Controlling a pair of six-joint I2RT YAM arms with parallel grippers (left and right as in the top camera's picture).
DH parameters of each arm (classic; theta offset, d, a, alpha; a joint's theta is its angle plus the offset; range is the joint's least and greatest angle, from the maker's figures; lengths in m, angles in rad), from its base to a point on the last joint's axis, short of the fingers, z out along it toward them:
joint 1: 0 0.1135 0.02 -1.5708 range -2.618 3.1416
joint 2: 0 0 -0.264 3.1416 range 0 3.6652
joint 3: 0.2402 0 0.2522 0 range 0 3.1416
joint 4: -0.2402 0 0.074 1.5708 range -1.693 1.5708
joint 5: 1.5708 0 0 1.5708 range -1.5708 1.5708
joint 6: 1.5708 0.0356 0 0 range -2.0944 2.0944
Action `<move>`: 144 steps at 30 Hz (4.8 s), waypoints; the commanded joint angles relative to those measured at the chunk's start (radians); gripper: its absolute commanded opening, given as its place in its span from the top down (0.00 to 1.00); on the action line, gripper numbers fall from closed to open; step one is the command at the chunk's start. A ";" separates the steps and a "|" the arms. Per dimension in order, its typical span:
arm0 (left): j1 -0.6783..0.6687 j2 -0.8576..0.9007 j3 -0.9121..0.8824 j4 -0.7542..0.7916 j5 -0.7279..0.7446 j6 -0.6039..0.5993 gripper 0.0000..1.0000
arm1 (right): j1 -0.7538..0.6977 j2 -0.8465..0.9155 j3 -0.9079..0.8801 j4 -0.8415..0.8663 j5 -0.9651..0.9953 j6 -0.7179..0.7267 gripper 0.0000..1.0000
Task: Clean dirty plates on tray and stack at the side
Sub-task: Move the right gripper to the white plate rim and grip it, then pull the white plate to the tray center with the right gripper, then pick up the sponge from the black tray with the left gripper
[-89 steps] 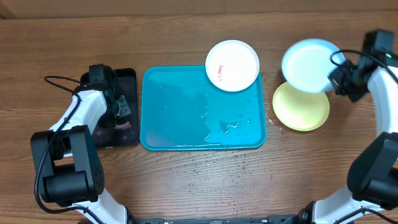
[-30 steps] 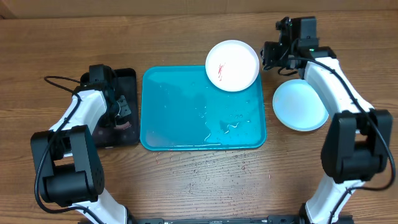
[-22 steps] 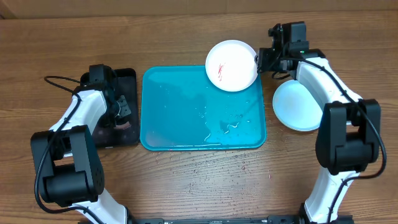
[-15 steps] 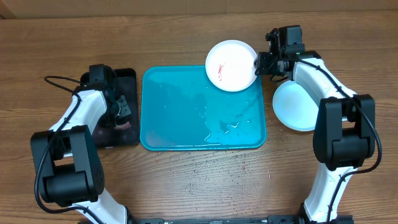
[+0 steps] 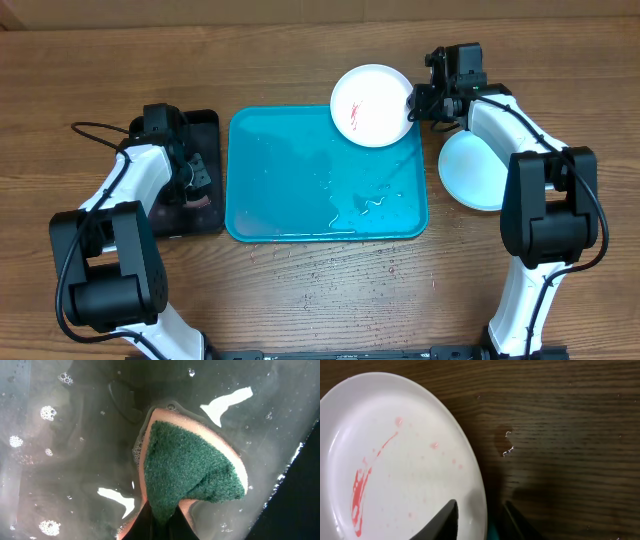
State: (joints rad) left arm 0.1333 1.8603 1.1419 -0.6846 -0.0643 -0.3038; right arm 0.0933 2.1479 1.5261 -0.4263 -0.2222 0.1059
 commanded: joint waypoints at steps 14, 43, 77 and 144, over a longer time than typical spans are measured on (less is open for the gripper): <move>0.008 -0.009 0.013 -0.014 -0.020 0.019 0.96 | 0.005 0.007 -0.022 0.028 -0.011 0.003 0.77; 0.008 -0.009 0.013 -0.017 -0.021 0.020 0.95 | 0.016 -0.097 0.015 -0.323 -0.077 0.109 0.96; 0.008 -0.009 0.013 -0.022 -0.021 0.020 0.90 | 0.221 -0.055 -0.035 -0.308 0.020 0.202 0.69; 0.008 -0.031 -0.008 0.017 -0.042 0.045 0.96 | 0.226 -0.018 -0.035 -0.337 0.020 0.236 0.96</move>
State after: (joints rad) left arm 0.1337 1.8591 1.1442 -0.6682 -0.1051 -0.2596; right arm 0.3157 2.1189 1.4967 -0.7639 -0.2062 0.3401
